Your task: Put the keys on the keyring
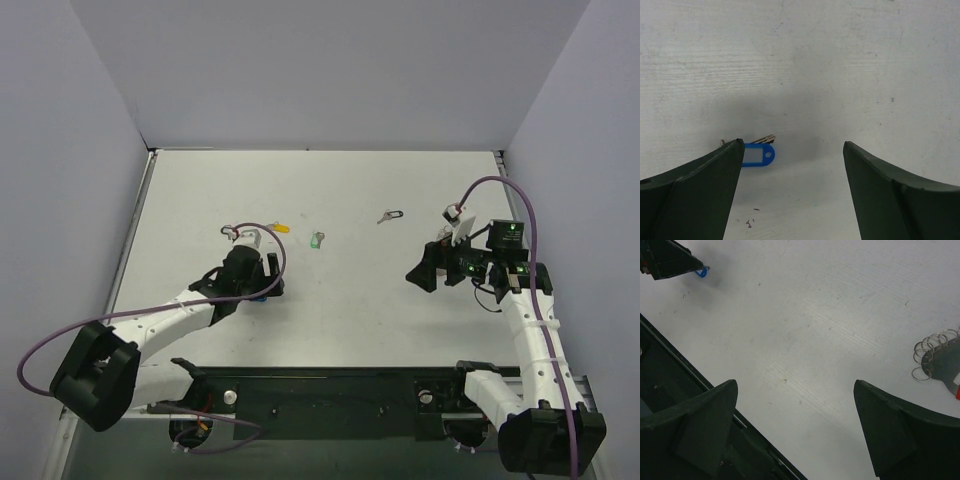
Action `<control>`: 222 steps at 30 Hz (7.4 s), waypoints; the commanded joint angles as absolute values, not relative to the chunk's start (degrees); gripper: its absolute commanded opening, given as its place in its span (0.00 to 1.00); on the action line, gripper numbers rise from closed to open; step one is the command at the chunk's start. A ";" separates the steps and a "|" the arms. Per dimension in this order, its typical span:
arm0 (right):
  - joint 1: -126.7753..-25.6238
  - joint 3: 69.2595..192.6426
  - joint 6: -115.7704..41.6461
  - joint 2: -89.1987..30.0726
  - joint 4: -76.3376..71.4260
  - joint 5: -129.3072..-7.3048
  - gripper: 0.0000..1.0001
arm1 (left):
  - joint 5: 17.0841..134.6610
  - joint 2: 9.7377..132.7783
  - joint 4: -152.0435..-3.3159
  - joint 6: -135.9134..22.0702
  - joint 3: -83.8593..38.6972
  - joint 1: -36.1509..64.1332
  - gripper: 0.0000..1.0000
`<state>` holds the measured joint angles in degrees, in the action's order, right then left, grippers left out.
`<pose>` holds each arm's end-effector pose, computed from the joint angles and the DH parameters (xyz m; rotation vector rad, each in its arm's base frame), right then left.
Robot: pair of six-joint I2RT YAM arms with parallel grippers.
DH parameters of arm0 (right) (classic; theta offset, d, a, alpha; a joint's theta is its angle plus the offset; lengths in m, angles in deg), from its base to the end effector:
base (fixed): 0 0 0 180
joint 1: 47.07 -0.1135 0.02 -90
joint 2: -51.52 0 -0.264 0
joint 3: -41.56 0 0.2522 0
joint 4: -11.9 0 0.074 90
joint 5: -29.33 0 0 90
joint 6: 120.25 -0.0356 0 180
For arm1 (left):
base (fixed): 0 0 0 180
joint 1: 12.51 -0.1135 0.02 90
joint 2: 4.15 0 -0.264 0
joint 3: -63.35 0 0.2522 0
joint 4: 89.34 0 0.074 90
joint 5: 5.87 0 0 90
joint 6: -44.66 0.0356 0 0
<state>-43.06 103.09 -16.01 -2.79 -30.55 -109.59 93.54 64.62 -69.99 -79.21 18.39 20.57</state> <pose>0.1971 0.0131 0.3034 -0.6410 1.9297 0.7263 0.1999 -0.1232 0.1831 -0.0997 2.3436 -0.3991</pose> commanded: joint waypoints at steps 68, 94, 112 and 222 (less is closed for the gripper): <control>-46.02 103.39 -11.88 -4.91 -32.27 -109.53 0.94 | 101.09 71.18 -58.53 -76.37 11.53 15.62 0.27; -46.20 103.57 -11.35 -4.82 -32.89 -109.80 0.95 | 101.36 71.00 -57.74 -76.72 11.53 15.79 0.21; -46.28 103.66 -11.09 -4.82 -33.24 -109.88 0.94 | 100.66 70.91 -57.91 -76.11 11.53 15.79 0.00; -66.23 107.70 43.23 -11.59 -59.17 -131.86 0.10 | 67.26 83.48 -157.93 -54.39 21.29 54.02 0.00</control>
